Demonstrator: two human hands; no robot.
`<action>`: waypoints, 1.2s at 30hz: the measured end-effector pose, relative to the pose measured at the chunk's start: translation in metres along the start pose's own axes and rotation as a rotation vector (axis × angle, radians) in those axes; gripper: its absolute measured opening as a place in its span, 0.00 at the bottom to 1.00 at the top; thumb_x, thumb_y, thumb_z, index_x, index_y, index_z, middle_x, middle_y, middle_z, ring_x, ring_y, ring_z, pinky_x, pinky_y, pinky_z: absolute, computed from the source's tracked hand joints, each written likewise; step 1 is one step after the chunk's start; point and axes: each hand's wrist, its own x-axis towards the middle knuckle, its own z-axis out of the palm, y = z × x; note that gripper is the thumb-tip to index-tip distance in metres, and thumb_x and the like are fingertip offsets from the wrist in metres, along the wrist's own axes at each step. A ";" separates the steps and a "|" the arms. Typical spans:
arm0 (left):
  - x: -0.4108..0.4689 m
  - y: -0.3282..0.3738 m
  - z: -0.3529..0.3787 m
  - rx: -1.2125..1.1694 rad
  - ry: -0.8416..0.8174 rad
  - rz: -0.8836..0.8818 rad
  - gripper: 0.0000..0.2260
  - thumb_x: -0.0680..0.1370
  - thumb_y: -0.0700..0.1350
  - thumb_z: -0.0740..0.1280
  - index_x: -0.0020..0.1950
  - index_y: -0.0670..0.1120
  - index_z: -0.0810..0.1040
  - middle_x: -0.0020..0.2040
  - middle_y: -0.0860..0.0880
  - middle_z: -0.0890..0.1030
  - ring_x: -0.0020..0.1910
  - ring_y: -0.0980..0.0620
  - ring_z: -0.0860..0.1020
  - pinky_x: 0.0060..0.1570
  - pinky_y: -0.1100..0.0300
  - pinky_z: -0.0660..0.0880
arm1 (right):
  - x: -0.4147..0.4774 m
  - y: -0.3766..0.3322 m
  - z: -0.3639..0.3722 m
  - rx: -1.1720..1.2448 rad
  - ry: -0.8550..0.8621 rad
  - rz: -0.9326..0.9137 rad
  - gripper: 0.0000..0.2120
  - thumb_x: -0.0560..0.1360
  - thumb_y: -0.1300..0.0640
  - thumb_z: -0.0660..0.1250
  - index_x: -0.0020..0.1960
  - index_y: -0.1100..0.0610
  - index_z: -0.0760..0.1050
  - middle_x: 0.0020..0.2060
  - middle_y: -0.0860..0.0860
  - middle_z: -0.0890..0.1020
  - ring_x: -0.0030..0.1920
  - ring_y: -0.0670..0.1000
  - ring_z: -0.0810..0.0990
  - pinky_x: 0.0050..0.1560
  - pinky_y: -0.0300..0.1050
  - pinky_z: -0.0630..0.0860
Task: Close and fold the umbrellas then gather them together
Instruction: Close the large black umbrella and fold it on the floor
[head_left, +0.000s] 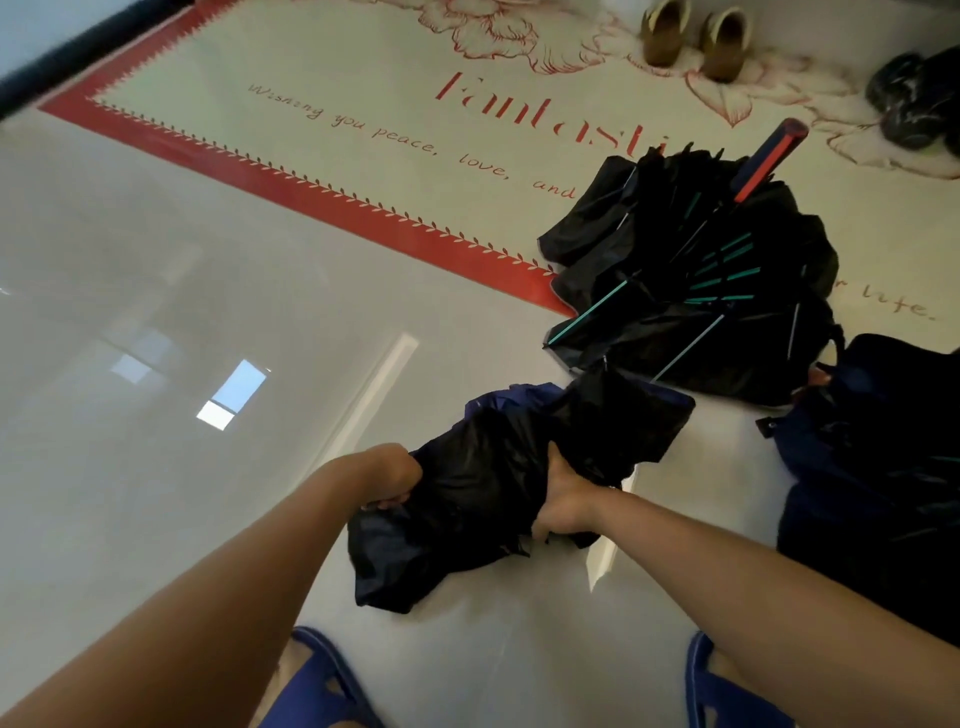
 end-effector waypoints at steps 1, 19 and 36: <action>0.002 -0.001 0.000 0.035 -0.012 -0.011 0.11 0.74 0.38 0.58 0.32 0.41 0.70 0.28 0.44 0.71 0.26 0.48 0.67 0.28 0.62 0.64 | 0.005 0.002 0.008 -0.015 0.039 -0.011 0.69 0.60 0.55 0.81 0.80 0.49 0.31 0.79 0.54 0.51 0.79 0.61 0.54 0.77 0.57 0.61; 0.004 0.009 0.005 -0.283 0.081 0.090 0.07 0.84 0.41 0.56 0.49 0.41 0.70 0.36 0.44 0.78 0.21 0.50 0.73 0.26 0.60 0.72 | 0.005 -0.012 0.017 0.329 0.291 0.113 0.26 0.68 0.58 0.72 0.65 0.56 0.71 0.57 0.55 0.79 0.57 0.58 0.79 0.53 0.47 0.80; -0.173 0.099 -0.100 -0.174 0.526 0.405 0.06 0.78 0.41 0.63 0.46 0.39 0.76 0.42 0.40 0.77 0.39 0.44 0.74 0.39 0.56 0.69 | -0.205 -0.057 -0.138 0.885 0.536 -0.224 0.21 0.78 0.40 0.68 0.51 0.59 0.80 0.42 0.57 0.83 0.36 0.58 0.79 0.28 0.44 0.75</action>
